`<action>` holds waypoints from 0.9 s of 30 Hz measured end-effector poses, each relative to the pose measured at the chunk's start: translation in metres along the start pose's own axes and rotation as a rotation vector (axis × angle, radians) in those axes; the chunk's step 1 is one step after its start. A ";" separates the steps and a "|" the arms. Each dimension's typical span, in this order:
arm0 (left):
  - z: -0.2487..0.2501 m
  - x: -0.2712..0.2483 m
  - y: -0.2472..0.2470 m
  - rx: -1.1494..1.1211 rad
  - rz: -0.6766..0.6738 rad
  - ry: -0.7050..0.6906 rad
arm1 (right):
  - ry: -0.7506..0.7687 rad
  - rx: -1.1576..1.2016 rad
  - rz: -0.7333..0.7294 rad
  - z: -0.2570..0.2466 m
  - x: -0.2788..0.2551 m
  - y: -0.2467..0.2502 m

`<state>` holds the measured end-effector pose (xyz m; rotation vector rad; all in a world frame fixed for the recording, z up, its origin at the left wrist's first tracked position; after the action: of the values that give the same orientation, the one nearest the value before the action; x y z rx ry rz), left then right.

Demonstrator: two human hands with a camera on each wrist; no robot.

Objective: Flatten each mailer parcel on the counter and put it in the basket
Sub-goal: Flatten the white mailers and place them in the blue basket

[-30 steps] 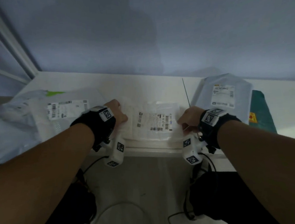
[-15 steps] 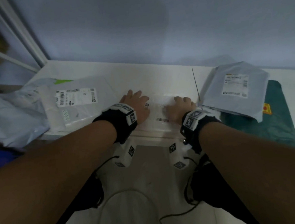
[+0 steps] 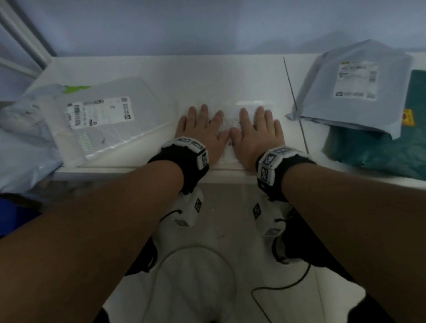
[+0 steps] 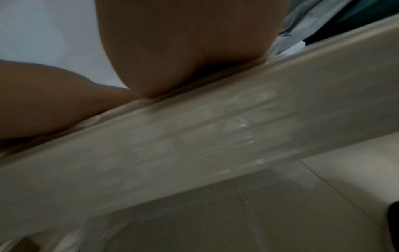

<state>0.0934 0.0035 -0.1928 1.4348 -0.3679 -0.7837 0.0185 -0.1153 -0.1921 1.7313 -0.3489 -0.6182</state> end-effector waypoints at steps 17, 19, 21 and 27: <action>0.020 -0.020 -0.001 0.158 0.127 -0.129 | 0.216 -0.044 0.059 -0.001 -0.009 -0.006; 0.019 -0.019 -0.002 0.113 0.115 -0.139 | 0.221 -0.053 0.059 -0.001 -0.010 -0.006; 0.017 -0.017 -0.004 0.095 0.101 -0.136 | 0.235 -0.059 0.054 -0.001 -0.010 -0.006; 0.015 -0.015 -0.004 0.107 0.078 -0.098 | 0.251 -0.056 0.001 -0.002 -0.010 -0.006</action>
<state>0.0723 0.0026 -0.1914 1.4754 -0.5452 -0.7823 0.0110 -0.1068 -0.1956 1.7308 -0.1546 -0.3995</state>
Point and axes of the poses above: each hand's wrist, its own x-axis towards the middle knuckle, its own y-axis out of the back of the hand, z = x × y, the point moved 5 cm from there along x, towards the middle knuckle, and after that the axes turned 7 degrees about -y, right-handed, at the moved point
